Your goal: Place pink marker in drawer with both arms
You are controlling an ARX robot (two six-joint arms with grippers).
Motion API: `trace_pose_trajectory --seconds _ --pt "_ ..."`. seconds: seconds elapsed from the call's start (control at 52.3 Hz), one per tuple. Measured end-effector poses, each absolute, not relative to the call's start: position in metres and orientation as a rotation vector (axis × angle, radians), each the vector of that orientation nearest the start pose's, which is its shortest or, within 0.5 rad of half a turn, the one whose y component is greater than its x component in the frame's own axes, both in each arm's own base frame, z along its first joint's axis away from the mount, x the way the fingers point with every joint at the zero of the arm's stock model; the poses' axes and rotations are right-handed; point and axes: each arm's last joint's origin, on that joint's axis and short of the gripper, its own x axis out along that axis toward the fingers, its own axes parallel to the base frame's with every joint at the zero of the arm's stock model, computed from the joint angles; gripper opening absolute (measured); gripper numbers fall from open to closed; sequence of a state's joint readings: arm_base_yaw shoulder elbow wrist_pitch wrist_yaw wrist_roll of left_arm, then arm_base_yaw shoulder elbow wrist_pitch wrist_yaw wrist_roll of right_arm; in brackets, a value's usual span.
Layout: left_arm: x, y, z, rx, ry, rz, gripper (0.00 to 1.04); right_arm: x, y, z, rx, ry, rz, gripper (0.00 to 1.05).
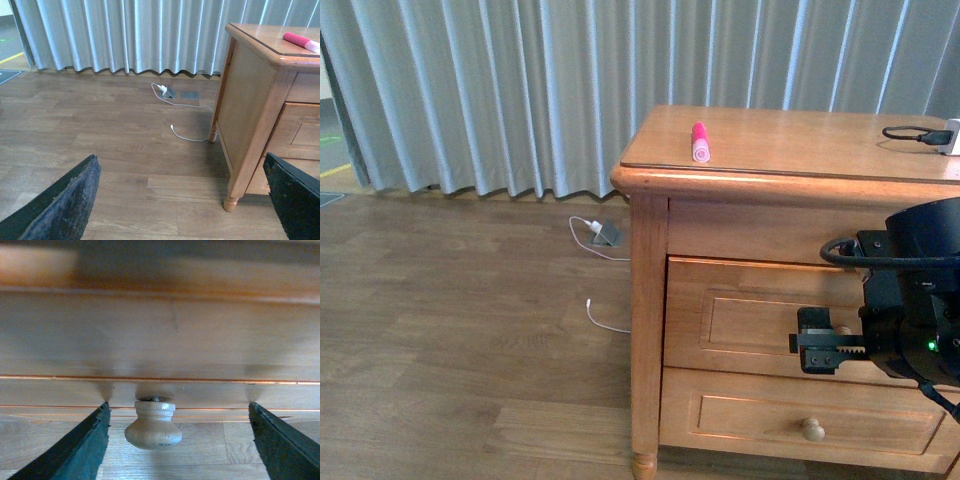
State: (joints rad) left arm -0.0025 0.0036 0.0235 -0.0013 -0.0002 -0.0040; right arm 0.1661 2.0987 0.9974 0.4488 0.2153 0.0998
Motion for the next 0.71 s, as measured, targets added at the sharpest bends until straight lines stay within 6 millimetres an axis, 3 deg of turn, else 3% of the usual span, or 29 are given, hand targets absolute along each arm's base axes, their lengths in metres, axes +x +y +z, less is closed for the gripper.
trace_pose_trajectory --seconds 0.344,0.707 --pt "0.0964 -0.0002 0.1711 -0.004 -0.018 -0.002 0.99 0.3894 0.0624 0.0806 -0.023 0.645 -0.054 0.28" --pt "0.0964 -0.0002 0.1711 -0.004 -0.018 -0.002 0.99 0.3892 0.0633 0.0795 -0.029 0.672 -0.050 0.24"
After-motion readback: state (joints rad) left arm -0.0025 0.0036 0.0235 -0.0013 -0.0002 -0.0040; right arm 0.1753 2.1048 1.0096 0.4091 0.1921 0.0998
